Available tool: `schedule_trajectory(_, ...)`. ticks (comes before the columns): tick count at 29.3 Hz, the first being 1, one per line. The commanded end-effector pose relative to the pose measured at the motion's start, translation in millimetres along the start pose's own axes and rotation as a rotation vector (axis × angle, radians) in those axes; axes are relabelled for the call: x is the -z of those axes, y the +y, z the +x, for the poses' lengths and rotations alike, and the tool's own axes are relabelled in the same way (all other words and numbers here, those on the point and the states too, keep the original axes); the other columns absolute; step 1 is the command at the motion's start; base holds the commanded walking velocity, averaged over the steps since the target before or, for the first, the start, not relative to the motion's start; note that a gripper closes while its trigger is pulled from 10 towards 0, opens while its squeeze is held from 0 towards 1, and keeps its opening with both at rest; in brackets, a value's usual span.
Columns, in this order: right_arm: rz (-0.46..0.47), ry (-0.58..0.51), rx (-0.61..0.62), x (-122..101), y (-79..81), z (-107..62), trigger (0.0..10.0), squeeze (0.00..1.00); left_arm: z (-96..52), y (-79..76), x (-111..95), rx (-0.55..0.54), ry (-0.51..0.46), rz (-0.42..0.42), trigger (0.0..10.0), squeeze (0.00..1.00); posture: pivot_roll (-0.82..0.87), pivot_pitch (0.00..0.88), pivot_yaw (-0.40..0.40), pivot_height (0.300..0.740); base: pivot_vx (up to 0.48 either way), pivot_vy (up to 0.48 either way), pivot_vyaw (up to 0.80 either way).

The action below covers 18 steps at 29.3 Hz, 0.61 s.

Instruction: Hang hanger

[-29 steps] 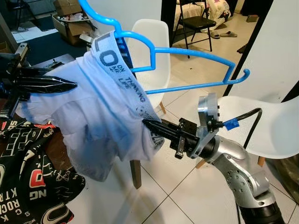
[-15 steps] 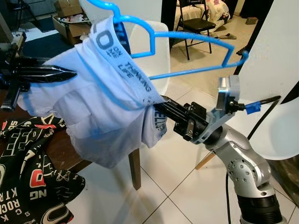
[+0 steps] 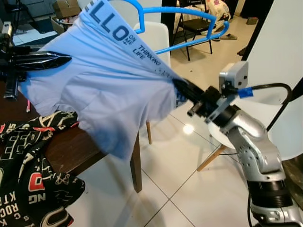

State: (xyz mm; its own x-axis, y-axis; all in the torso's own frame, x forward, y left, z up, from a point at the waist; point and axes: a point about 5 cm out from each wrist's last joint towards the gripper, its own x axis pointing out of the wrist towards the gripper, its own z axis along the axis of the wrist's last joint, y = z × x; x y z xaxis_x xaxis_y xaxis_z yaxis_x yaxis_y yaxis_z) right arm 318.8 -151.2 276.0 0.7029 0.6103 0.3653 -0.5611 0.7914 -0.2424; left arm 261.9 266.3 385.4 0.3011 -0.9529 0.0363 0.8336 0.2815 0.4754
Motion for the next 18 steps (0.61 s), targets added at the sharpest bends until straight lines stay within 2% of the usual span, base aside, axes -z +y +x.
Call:
schedule_trajectory(1,-0.081,0.011,0.112,-2,-13.4,-1.6,0.0,0.00,-4.1,-2.2,-3,-0.017,-0.039,0.009,0.0,0.00,0.05,0.082,0.032,0.740,0.000,0.000,0.00)
schedule_trajectory(6,-0.134,-0.024,0.179,-12,-20.0,2.7,0.0,0.00,-2.0,-5.9,8,-0.028,-0.040,-0.023,0.0,0.00,0.05,0.086,0.031,0.740,0.000,0.000,0.00)
schedule_trajectory(8,-0.148,-0.053,0.213,-18,-24.1,5.1,0.0,0.00,0.9,-12.2,22,-0.031,-0.033,-0.071,0.0,0.00,0.05,0.089,0.031,0.740,0.000,0.000,0.00)
schedule_trajectory(9,-0.148,-0.053,0.213,-18,-24.1,5.1,0.0,0.00,0.9,-12.2,22,-0.031,-0.033,-0.071,0.0,0.00,0.05,0.089,0.031,0.740,0.000,0.000,0.00)
schedule_trajectory(11,-0.201,-0.051,0.231,-20,-26.8,5.9,0.0,0.00,2.3,-19.6,37,-0.036,-0.029,-0.137,0.0,0.00,0.05,0.093,0.034,0.740,0.000,0.000,0.00)
schedule_trajectory(12,-0.201,-0.051,0.231,-20,-26.8,5.9,0.0,0.00,2.3,-19.6,37,-0.036,-0.029,-0.137,0.0,0.00,0.05,0.093,0.034,0.740,0.000,0.000,0.00)
schedule_trajectory(16,-0.293,-0.021,0.201,-16,-19.0,9.3,0.0,0.00,0.8,-43.2,75,-0.047,0.001,-0.308,0.0,0.00,0.05,0.103,0.037,0.740,0.000,0.000,0.00)
schedule_trajectory(18,-0.306,-0.015,0.192,-15,-16.7,9.7,0.0,0.00,-0.2,-47.6,81,-0.055,0.005,-0.335,0.0,0.00,0.05,0.103,0.037,0.740,0.000,0.000,0.00)
